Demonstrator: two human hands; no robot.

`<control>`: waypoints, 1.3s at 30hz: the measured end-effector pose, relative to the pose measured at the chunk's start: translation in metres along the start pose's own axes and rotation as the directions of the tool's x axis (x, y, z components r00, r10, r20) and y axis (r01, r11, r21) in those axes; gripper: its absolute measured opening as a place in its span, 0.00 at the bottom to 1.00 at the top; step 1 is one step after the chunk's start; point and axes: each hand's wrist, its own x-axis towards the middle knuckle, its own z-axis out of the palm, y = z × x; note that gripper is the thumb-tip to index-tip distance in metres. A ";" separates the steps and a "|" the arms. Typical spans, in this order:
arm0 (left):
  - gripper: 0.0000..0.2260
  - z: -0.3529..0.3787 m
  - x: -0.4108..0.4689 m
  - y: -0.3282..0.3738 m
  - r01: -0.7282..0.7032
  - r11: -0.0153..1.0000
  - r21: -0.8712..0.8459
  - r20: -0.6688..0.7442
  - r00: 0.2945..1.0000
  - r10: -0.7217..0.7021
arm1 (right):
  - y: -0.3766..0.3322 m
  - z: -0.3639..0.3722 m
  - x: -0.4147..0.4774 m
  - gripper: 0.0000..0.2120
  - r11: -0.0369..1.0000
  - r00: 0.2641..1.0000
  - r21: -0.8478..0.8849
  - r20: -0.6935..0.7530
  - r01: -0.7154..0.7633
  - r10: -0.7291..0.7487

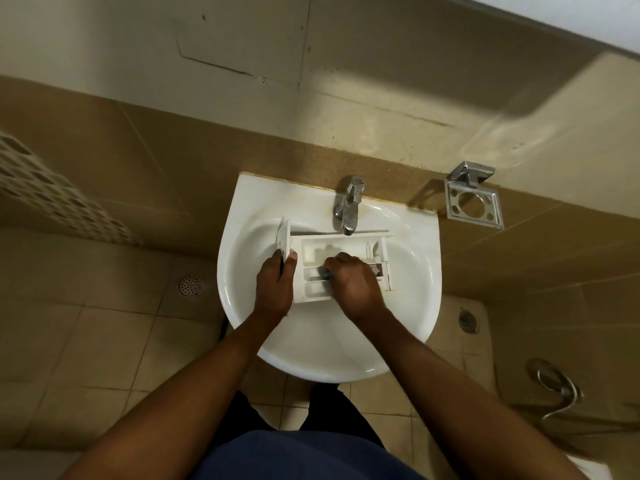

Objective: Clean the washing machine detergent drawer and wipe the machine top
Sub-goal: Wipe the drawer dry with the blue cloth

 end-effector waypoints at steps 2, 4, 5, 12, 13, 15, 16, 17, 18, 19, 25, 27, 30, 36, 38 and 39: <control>0.15 -0.001 0.001 -0.001 -0.005 1.000 0.008 -0.003 1.000 0.005 | -0.019 0.006 0.004 0.10 0.993 0.999 0.110 0.001 0.044 -0.045; 0.16 -0.003 0.001 -0.001 -0.012 1.000 0.005 -0.009 1.000 0.012 | -0.021 0.005 0.007 0.10 0.977 0.996 0.191 -0.011 0.090 -0.090; 0.16 -0.004 0.001 0.000 -0.014 1.000 0.008 -0.013 1.000 0.014 | -0.015 0.001 0.007 0.10 0.970 0.993 0.214 -0.006 0.113 -0.115; 0.16 0.001 0.000 -0.002 0.007 1.000 -0.003 -0.009 1.000 -0.007 | 0.034 -0.027 0.001 0.07 0.995 0.999 -0.101 0.022 -0.021 0.024; 0.16 0.001 0.000 -0.002 0.009 1.000 0.001 -0.013 1.000 -0.009 | 0.028 -0.022 0.002 0.06 0.995 0.999 -0.092 0.006 -0.040 0.040; 0.15 0.002 0.001 -0.001 0.005 1.000 0.009 -0.021 1.000 -0.005 | 0.010 -0.006 0.003 0.06 0.999 0.999 -0.026 -0.010 -0.045 0.045; 0.15 0.002 0.001 -0.001 0.001 1.000 0.016 -0.021 1.000 -0.001 | 0.000 0.001 0.003 0.07 0.999 1.000 0.038 -0.012 -0.027 0.027; 0.15 0.002 0.001 -0.001 -0.001 1.000 0.025 -0.018 1.000 0.001 | -0.009 0.005 0.003 0.08 0.993 1.000 0.122 -0.020 -0.001 0.004; 0.15 0.002 0.001 -0.002 0.000 0.999 0.032 -0.017 1.000 0.001 | -0.015 0.007 0.004 0.09 0.978 0.999 0.209 -0.037 0.026 -0.019; 0.16 0.001 0.002 -0.003 -0.006 0.999 0.034 -0.019 1.000 0.006 | -0.015 0.007 0.005 0.09 0.955 0.997 0.291 -0.065 0.049 -0.031; 0.15 -0.001 0.001 0.000 0.013 0.999 -0.033 -0.009 1.000 -0.013 | 0.017 -0.020 -0.003 0.07 0.805 0.972 0.593 -0.179 -0.019 0.155; 0.16 0.001 0.001 0.000 0.015 0.999 -0.045 -0.006 1.000 -0.015 | 0.011 -0.018 -0.003 0.13 0.821 0.967 0.571 -0.206 -0.005 0.149; 0.19 0.001 0.003 -0.004 0.016 0.999 -0.027 -0.006 1.000 -0.017 | -0.020 0.006 -0.011 0.12 0.876 0.991 0.475 -0.135 0.088 -0.027; 0.18 -0.002 0.002 0.000 0.021 0.999 -0.042 -0.009 1.000 -0.022 | -0.022 0.023 -0.035 0.12 0.908 0.996 0.411 -0.002 0.082 -0.090; 0.15 0.000 0.001 0.001 0.026 0.998 -0.056 -0.001 1.000 -0.026 | -0.004 0.017 -0.037 0.12 0.964 0.981 0.254 0.151 0.078 -0.119; 0.14 0.001 0.000 0.001 0.027 0.998 -0.062 0.001 1.000 -0.026 | 0.005 0.015 -0.039 0.11 0.982 0.976 0.182 0.198 0.052 -0.089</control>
